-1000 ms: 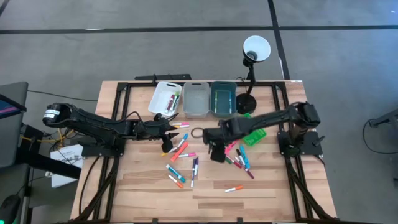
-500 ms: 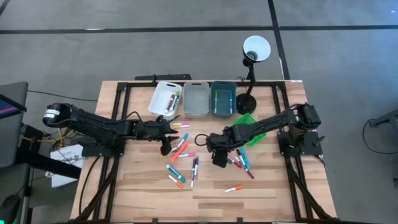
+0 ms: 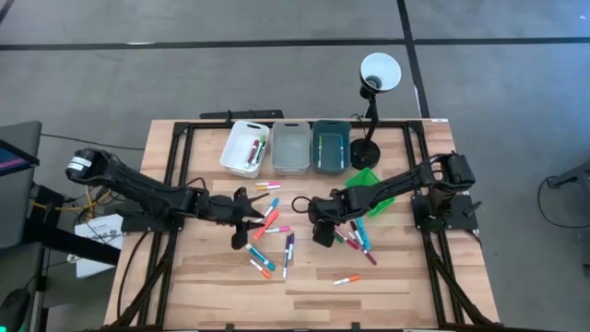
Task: Pick & Place Markers
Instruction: Put the green marker pen into the blue bin
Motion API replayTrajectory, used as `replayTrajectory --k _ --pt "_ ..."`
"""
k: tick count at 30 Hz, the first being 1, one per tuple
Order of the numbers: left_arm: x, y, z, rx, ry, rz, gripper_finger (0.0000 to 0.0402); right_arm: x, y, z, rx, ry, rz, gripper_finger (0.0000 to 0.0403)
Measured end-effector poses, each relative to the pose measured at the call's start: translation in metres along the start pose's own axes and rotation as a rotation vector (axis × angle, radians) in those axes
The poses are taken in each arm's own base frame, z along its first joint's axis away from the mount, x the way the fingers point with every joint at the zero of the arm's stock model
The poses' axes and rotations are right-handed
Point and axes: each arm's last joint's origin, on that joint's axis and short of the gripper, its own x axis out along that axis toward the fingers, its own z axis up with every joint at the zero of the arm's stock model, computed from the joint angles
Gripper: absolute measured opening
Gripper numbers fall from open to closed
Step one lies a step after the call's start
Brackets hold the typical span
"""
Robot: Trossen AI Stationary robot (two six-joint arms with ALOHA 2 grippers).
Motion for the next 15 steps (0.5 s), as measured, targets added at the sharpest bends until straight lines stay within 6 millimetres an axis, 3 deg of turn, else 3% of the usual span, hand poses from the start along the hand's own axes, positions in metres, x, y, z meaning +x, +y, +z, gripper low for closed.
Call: replayTrajectory --k 15 --pt "0.031 -0.026 -0.030 0.044 0.091 -0.032 0.0121 0.027 -0.003 -0.008 -0.056 0.009 -0.012 0.0154"
